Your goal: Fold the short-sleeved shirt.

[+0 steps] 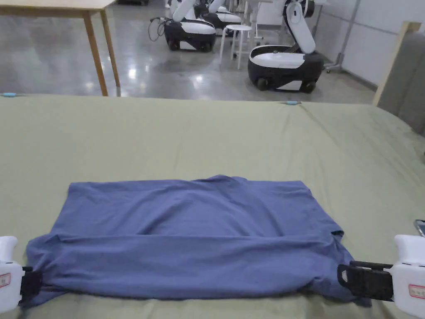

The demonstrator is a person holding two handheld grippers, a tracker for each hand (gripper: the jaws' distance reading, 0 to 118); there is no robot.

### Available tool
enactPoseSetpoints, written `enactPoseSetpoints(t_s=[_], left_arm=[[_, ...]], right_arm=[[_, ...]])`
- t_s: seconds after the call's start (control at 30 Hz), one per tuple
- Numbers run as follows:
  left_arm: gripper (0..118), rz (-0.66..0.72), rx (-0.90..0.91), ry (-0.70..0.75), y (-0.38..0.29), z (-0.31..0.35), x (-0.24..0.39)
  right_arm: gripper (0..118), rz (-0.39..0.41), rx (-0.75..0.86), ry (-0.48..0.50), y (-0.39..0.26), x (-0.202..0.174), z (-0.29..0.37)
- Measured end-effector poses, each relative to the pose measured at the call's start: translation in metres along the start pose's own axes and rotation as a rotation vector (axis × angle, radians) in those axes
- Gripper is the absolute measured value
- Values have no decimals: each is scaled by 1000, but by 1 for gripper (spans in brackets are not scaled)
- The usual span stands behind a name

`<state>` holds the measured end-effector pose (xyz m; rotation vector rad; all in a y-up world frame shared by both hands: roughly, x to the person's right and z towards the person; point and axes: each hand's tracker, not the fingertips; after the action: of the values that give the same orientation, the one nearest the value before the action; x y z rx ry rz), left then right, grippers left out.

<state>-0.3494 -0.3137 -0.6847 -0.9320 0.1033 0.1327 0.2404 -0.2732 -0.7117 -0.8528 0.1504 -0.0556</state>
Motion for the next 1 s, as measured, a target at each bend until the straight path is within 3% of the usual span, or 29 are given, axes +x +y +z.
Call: enactPoseSetpoints(t_s=[0.07,0.1,0.13,0.17,0.2,0.23,0.4,0.6,0.77,1.0], left_arm=[[4,-2,-1,-4,-1,4,4],[4,-5,-1,-1,-1,4,5],[4,-3,-2,-1,-1,5,5],[4,1,0,-6,-2,5,6],[4,4,0,-9,-1,6,5],[4,9,-2,-16,-2,6,5],[4,3,8,-17,-1,13,1],[4,3,20,-5,-1,27,-4],[4,-33,30,7,-8,48,-7],[4,-46,43,13,-47,98,-19]], right_arm=[[115,14,-65,-5,10,-3,-9],[113,21,-84,-9,-16,11,-22],[102,23,-97,-6,-28,17,-30],[74,24,-98,-4,-32,19,-33],[27,16,-103,8,-35,21,-38],[14,-13,-98,67,-32,16,-36],[6,33,-73,5,-25,-3,-20],[5,4,-24,26,-21,0,8],[5,38,-10,38,-25,-4,28],[5,42,-19,68,-71,-5,67]])
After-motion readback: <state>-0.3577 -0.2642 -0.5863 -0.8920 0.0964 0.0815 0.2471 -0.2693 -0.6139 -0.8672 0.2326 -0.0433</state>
